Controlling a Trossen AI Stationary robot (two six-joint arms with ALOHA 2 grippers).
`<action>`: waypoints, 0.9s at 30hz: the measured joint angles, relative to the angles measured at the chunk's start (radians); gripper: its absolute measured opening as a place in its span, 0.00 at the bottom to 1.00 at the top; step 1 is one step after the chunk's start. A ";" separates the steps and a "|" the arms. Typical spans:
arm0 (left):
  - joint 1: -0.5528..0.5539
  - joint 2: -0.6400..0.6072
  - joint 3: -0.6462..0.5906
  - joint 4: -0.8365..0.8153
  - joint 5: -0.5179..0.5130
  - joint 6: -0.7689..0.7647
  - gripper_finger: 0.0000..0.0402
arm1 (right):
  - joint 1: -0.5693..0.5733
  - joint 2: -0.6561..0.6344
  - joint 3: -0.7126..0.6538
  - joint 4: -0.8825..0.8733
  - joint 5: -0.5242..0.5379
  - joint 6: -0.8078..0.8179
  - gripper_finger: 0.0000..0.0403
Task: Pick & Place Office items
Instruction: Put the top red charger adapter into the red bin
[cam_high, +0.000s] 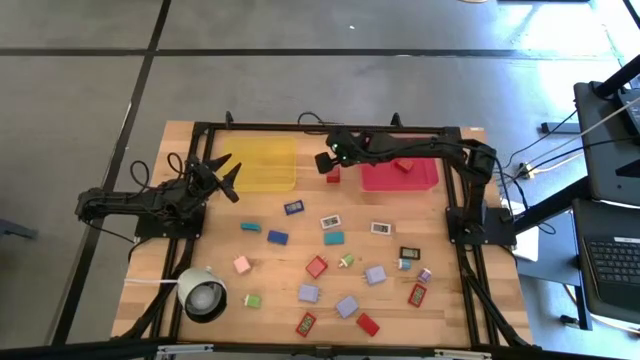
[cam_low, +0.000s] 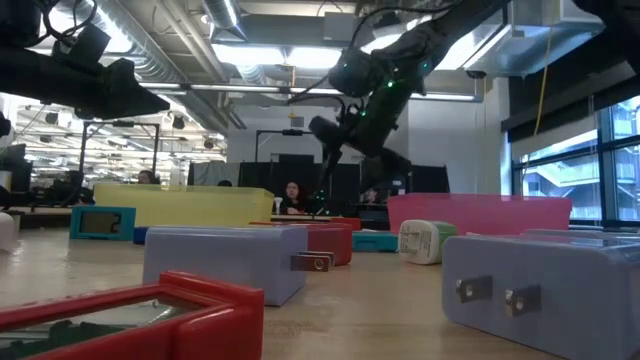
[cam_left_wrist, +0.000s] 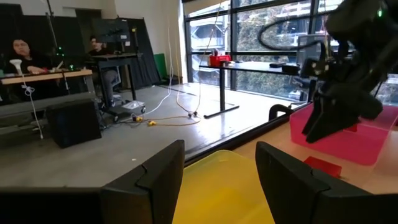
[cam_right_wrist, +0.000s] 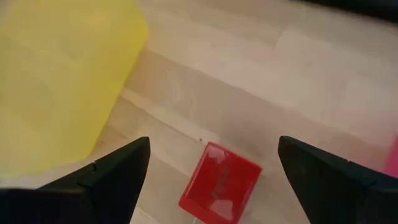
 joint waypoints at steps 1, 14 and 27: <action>0.000 0.000 0.000 0.000 0.000 -0.007 0.49 | 0.007 0.014 0.000 0.009 0.008 0.010 0.88; 0.000 0.000 0.000 0.000 0.001 -0.051 0.49 | 0.044 0.173 0.123 -0.146 0.115 -0.013 0.87; 0.000 0.000 0.000 -0.001 0.000 -0.051 0.49 | 0.056 0.217 0.184 -0.282 0.066 -0.025 0.87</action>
